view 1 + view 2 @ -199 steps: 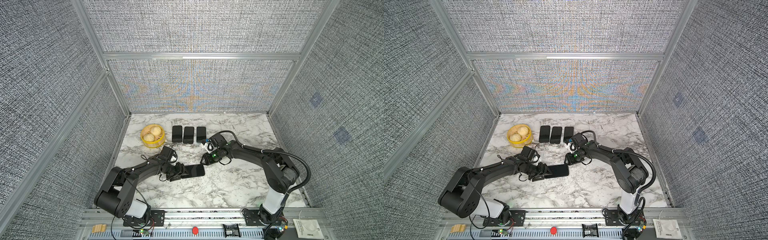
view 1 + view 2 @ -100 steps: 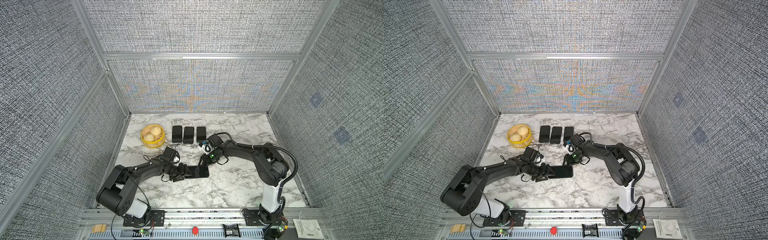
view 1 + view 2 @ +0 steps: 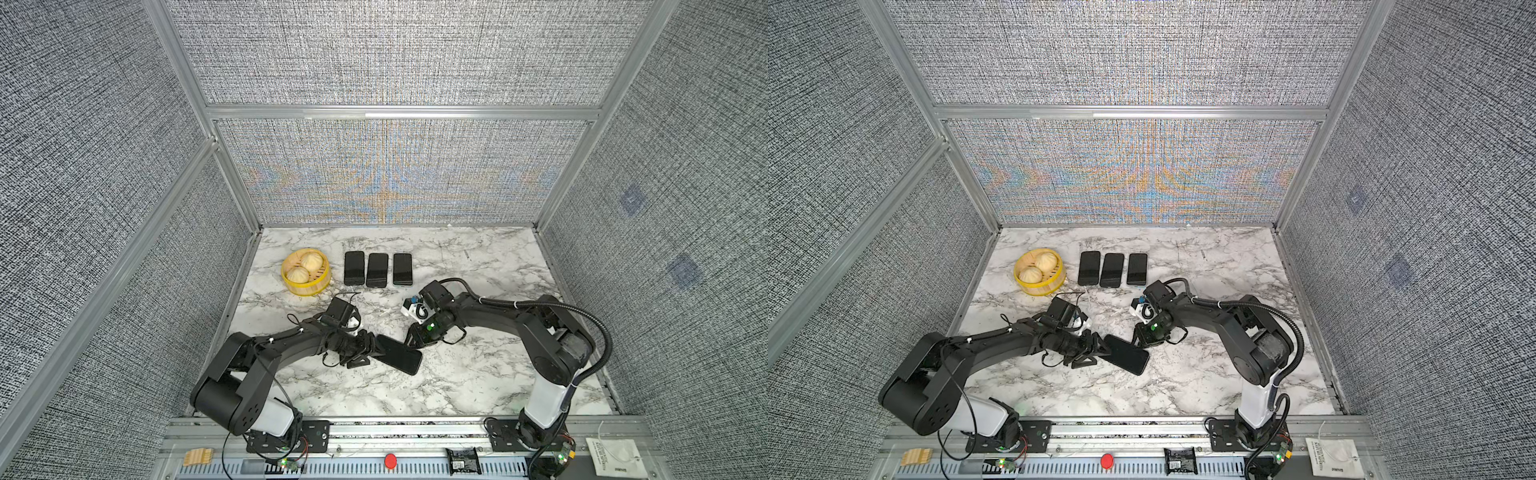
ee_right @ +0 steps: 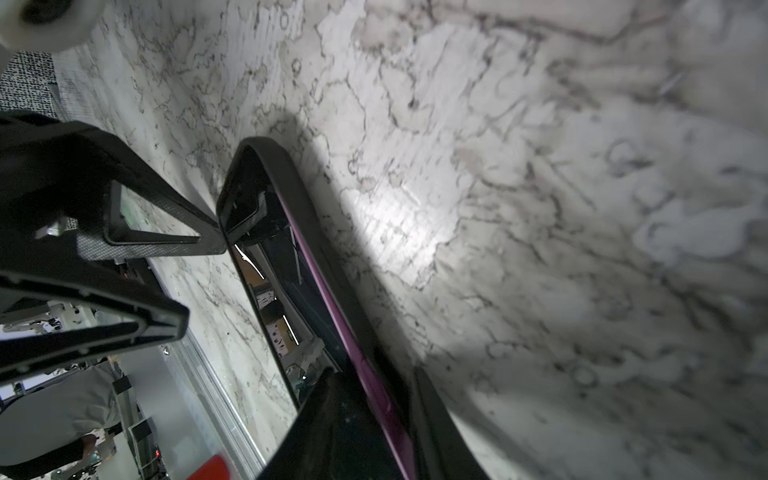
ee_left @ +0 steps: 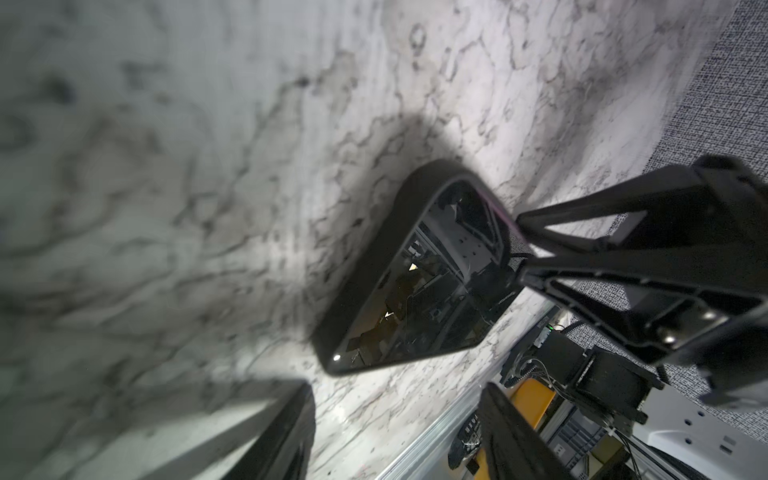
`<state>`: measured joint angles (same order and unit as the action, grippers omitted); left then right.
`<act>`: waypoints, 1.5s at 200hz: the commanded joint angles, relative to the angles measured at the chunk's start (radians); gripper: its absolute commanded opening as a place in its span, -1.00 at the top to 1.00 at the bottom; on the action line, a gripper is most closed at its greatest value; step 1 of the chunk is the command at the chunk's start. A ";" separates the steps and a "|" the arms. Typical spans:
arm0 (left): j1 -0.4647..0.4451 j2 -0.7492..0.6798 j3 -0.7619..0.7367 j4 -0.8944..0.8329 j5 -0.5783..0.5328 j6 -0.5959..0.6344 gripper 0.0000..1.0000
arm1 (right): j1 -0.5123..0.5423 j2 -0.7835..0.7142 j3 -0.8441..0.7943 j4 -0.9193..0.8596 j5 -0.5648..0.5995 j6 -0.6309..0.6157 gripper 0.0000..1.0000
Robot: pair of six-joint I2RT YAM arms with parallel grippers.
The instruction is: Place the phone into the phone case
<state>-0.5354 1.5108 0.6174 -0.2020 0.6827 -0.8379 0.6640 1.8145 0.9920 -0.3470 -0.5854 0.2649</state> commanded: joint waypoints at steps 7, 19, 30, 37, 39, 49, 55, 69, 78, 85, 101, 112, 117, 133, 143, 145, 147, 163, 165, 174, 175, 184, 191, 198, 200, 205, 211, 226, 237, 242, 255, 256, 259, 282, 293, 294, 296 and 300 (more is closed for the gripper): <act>-0.012 0.081 0.064 0.080 0.002 0.010 -0.25 | 0.002 -0.017 -0.029 0.012 0.006 0.033 0.39; -0.013 0.126 0.104 0.073 0.005 0.026 -0.22 | -0.003 -0.025 -0.020 -0.016 0.031 0.021 0.39; -0.013 0.156 0.128 0.073 0.006 0.037 -0.20 | -0.008 -0.044 -0.012 -0.048 0.071 0.012 0.40; -0.013 0.170 0.138 0.077 0.009 0.039 -0.19 | -0.008 -0.062 -0.011 -0.074 0.109 0.008 0.41; -0.013 0.174 0.139 0.079 0.010 0.040 -0.19 | -0.010 -0.069 -0.010 -0.081 0.120 0.006 0.41; -0.012 0.188 0.141 0.084 0.015 0.040 -0.19 | -0.012 -0.102 -0.007 -0.123 0.179 0.007 0.43; -0.012 0.191 0.140 0.084 0.017 0.041 -0.18 | -0.012 -0.128 -0.014 -0.142 0.214 0.016 0.45; -0.011 0.189 0.122 0.087 0.017 0.042 -0.18 | -0.009 -0.194 -0.058 -0.156 0.252 0.056 0.46; -0.011 0.185 0.108 0.087 0.021 0.042 -0.18 | -0.007 -0.235 -0.090 -0.158 0.256 0.087 0.47; -0.011 0.182 0.095 0.091 0.029 0.042 -0.18 | 0.001 -0.263 -0.113 -0.155 0.252 0.109 0.47; -0.012 0.176 0.059 0.129 0.070 0.026 -0.18 | 0.027 -0.297 -0.156 -0.140 0.231 0.155 0.47; -0.016 0.177 0.035 0.166 0.101 0.007 -0.18 | 0.047 -0.298 -0.176 -0.123 0.210 0.183 0.48; -0.020 0.176 0.026 0.177 0.118 -0.002 -0.18 | 0.056 -0.296 -0.184 -0.114 0.204 0.194 0.48; -0.039 0.171 0.000 0.223 0.139 -0.031 -0.18 | 0.067 -0.290 -0.202 -0.078 0.197 0.216 0.48; -0.056 0.167 -0.003 0.230 0.143 -0.039 -0.17 | 0.069 -0.280 -0.197 -0.068 0.198 0.219 0.49; -0.058 0.166 -0.003 0.229 0.142 -0.040 -0.17 | 0.070 -0.279 -0.196 -0.067 0.198 0.220 0.50; -0.062 0.165 -0.002 0.226 0.142 -0.040 -0.16 | 0.069 -0.278 -0.195 -0.067 0.199 0.221 0.50; -0.080 0.153 -0.004 0.197 0.142 -0.038 -0.11 | 0.074 -0.265 -0.183 -0.055 0.194 0.223 0.54; -0.082 0.152 -0.005 0.191 0.142 -0.038 -0.10 | 0.074 -0.264 -0.181 -0.055 0.194 0.222 0.54; -0.090 0.141 -0.009 0.167 0.139 -0.036 -0.06 | 0.077 -0.258 -0.177 -0.054 0.193 0.221 0.57; -0.090 0.139 -0.010 0.165 0.139 -0.035 -0.05 | 0.078 -0.259 -0.176 -0.054 0.193 0.221 0.57; -0.097 0.129 -0.014 0.145 0.137 -0.033 -0.03 | 0.078 -0.256 -0.176 -0.051 0.191 0.220 0.58; -0.102 0.122 -0.020 0.138 0.135 -0.033 -0.02 | 0.080 -0.252 -0.177 -0.047 0.189 0.220 0.59; -0.106 0.120 -0.025 0.134 0.130 -0.035 -0.01 | 0.082 -0.251 -0.180 -0.042 0.184 0.223 0.60; -0.107 0.120 -0.025 0.133 0.130 -0.035 -0.01 | 0.082 -0.249 -0.182 -0.039 0.182 0.223 0.61; -0.111 0.122 -0.028 0.137 0.129 -0.037 0.00 | 0.083 -0.248 -0.184 -0.031 0.178 0.226 0.62; -0.114 0.127 -0.028 0.141 0.127 -0.042 0.00 | 0.086 -0.246 -0.189 -0.021 0.173 0.230 0.63; -0.124 0.151 -0.023 0.172 0.133 -0.057 0.02 | 0.095 -0.236 -0.192 -0.006 0.167 0.236 0.65; -0.134 0.170 -0.011 0.190 0.136 -0.064 0.05 | 0.098 -0.226 -0.190 -0.001 0.164 0.236 0.67; -0.140 0.177 -0.006 0.191 0.136 -0.063 0.06 | 0.102 -0.222 -0.191 -0.003 0.164 0.235 0.68; -0.148 0.191 0.008 0.194 0.134 -0.064 0.09 | 0.103 -0.220 -0.194 0.000 0.161 0.234 0.71; -0.149 0.192 0.009 0.194 0.135 -0.064 0.09 | 0.103 -0.220 -0.194 0.001 0.161 0.234 0.71; -0.150 0.194 0.011 0.194 0.135 -0.064 0.09 | 0.104 -0.220 -0.193 0.003 0.162 0.233 0.72; -0.154 0.206 0.018 0.202 0.132 -0.067 0.14 | 0.105 -0.207 -0.193 0.006 0.156 0.229 0.74; -0.155 0.207 0.015 0.208 0.132 -0.072 0.16 | 0.106 -0.199 -0.193 0.012 0.149 0.230 0.76; -0.155 0.208 0.015 0.209 0.131 -0.072 0.16 | 0.107 -0.198 -0.194 0.013 0.149 0.230 0.76; -0.155 0.208 0.015 0.210 0.132 -0.073 0.17 | 0.106 -0.196 -0.194 0.015 0.146 0.230 0.76; -0.155 0.209 0.013 0.212 0.131 -0.076 0.17 | 0.106 -0.192 -0.195 0.019 0.144 0.232 0.77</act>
<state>-0.6827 1.7046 0.6365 0.0055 0.8936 -0.9100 0.7624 1.5951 0.8047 -0.3634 -0.4141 0.4976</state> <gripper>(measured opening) 0.422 0.125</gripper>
